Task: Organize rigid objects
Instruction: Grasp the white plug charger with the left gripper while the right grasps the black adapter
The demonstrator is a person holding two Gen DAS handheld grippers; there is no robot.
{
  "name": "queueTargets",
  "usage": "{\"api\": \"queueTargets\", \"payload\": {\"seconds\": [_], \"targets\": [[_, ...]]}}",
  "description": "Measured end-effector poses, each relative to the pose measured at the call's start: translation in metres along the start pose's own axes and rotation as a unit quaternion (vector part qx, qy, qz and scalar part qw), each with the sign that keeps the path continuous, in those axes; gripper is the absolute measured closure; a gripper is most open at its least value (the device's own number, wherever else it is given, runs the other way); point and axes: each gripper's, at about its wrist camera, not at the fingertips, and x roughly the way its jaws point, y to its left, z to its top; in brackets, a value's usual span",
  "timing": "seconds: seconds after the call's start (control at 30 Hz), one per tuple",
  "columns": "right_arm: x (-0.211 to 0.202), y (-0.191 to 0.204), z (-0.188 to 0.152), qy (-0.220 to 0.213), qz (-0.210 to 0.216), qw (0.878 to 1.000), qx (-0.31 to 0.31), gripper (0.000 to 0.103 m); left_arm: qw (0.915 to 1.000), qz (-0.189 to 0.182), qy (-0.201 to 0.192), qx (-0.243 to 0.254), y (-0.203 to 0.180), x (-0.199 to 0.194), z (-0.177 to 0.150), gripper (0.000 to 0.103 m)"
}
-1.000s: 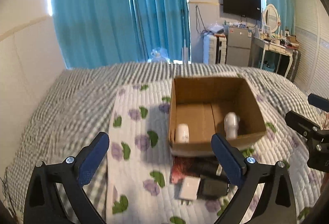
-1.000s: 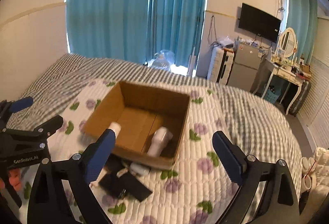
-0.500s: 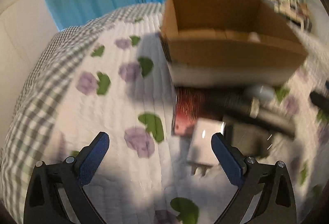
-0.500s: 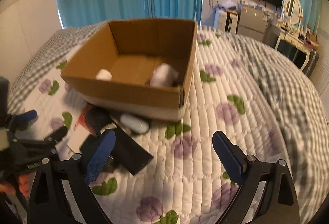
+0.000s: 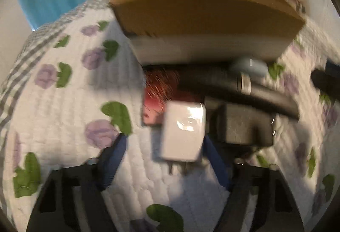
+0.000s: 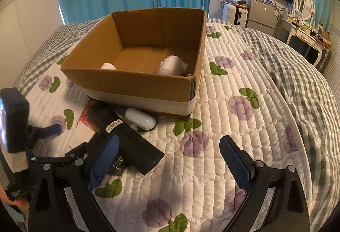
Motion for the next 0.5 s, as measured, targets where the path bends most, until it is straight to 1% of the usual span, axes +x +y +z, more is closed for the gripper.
{"api": "queueTargets", "payload": {"seconds": [0.03, 0.07, 0.13, 0.3, 0.43, 0.5], "targets": [[0.0, 0.001, 0.0, 0.0, -0.001, 1.0, -0.002, 0.007, 0.9999, -0.002, 0.01, 0.009, -0.005, 0.005, -0.001, 0.048], [0.0, 0.001, 0.0, 0.0, -0.003, 1.0, -0.004, 0.007, 0.9999, 0.003, 0.006, 0.011, -0.007, 0.006, -0.002, 0.049], [0.001, 0.002, -0.001, 0.002, -0.005, 1.0, -0.005, 0.007, 0.9999, 0.0, -0.002, 0.011, -0.008, 0.003, -0.001, 0.063], [0.005, 0.002, -0.003, 0.007, -0.005, 1.0, -0.009, 0.007, 0.9991, -0.017, -0.028, -0.026, 0.007, -0.016, -0.003, 0.063], [0.003, 0.013, -0.005, 0.006, -0.002, 0.999, -0.035, 0.007, 0.9973, -0.007, -0.055, -0.049, 0.02, -0.042, -0.005, 0.063], [0.003, 0.022, -0.007, 0.015, 0.002, 0.999, -0.046, 0.007, 0.9958, 0.0, -0.069, -0.061, 0.028, -0.054, -0.011, 0.063]]}}
